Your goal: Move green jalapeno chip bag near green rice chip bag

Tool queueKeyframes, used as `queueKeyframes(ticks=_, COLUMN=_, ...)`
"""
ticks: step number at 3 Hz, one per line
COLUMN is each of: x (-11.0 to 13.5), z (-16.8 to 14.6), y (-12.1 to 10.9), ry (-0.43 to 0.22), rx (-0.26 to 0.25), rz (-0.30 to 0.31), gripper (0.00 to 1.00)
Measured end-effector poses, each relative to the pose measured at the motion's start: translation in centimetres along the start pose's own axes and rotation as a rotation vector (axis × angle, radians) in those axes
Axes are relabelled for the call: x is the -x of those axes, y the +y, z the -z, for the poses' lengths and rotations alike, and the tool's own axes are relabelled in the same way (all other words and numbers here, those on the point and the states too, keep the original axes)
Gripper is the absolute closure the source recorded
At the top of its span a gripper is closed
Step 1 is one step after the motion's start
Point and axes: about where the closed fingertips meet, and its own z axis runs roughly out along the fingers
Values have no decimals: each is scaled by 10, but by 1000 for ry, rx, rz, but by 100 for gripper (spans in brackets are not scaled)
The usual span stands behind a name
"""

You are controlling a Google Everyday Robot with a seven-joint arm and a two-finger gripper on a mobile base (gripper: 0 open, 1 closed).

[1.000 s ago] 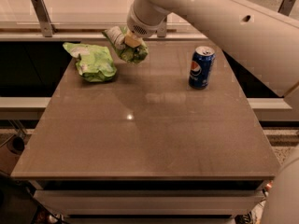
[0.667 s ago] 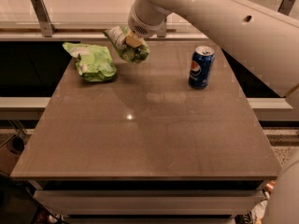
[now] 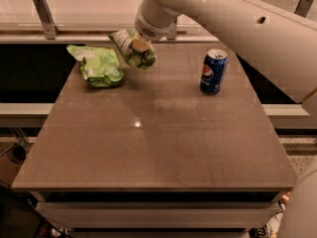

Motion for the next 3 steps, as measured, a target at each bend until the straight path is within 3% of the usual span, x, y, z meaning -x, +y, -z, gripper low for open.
queueKeyframes(ticks=1, x=0, z=-1, y=1, ry=1, rx=2, rz=1, gripper=13)
queueKeyframes(ticks=2, x=0, z=-2, y=2, ry=1, rx=4, rz=2, gripper=0)
queueKeyframes(ticks=3, x=0, z=-2, y=2, ry=1, rx=4, rz=2, gripper=0)
